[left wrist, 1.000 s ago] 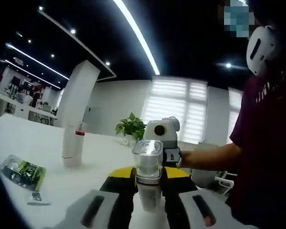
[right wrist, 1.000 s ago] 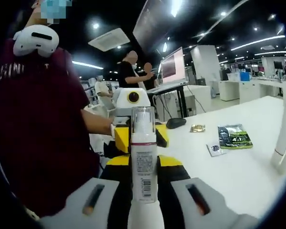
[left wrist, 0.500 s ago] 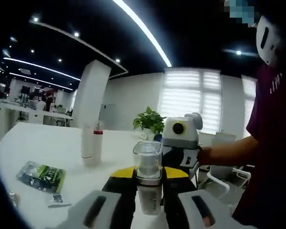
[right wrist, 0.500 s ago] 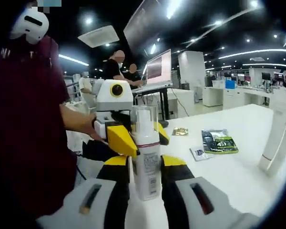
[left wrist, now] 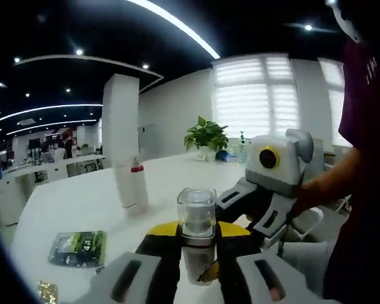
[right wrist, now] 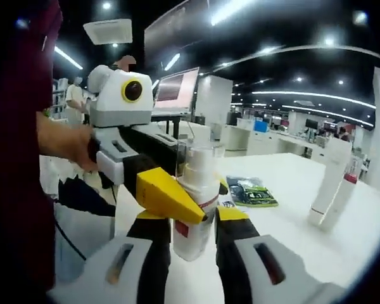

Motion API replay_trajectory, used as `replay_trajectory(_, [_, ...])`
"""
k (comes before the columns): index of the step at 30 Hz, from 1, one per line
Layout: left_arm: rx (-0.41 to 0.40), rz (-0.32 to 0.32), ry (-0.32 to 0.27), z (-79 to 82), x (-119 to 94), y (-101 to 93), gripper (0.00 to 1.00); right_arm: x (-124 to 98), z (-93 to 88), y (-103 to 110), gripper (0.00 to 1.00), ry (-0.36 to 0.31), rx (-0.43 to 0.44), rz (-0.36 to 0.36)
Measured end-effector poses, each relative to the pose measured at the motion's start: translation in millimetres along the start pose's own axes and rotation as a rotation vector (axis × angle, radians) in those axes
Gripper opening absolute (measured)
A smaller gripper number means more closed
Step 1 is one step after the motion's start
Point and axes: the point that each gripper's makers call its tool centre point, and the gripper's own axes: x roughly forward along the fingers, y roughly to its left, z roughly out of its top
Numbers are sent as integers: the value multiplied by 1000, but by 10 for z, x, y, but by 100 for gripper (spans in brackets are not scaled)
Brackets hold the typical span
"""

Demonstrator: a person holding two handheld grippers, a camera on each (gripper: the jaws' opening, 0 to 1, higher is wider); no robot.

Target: Arrange the skincare products in the storage area until every visible bottle or jar stands upright without overlapping.

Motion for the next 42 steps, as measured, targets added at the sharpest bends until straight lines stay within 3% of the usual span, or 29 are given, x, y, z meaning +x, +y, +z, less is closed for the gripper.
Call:
replay_trajectory(7, [-46,-66,-29,-10,-34,-71,20,-55,-1,29,22,-23,36,-18])
replay_trajectory(11, [-33,-90,-19,-27,-41,-108,20,-57,-12,60,22,-15,51,-16])
replay_trajectory(21, [-10,-173,32,-87,-104,-194,20,-93,-46,184,22,2,44,81])
replay_trajectory(25, [-22,-185,31,-105,-105,-203,20,-87,-58,193,21,22,51,82])
replay_trajectory(32, [-35,-131,-25,-70,-94,-114,22,-53,-36,103,20,9,65,47])
replay_trajectory(35, [-54,-106,-49,-79,-115,-57,33,-57,-33,20,20,3,79,30])
replay_trajectory(36, [-81,-71,-83,-79,-133,16,39,-68,-26,-76,20,0,81,12])
replay_trajectory(39, [-203,-60,-181,-85,-188,72,49,-85,-12,-233,21,-2,76,-19])
replay_trajectory(42, [-253,-19,-201,-246,-213,144,56,-102,13,-441,21,-3,81,-62])
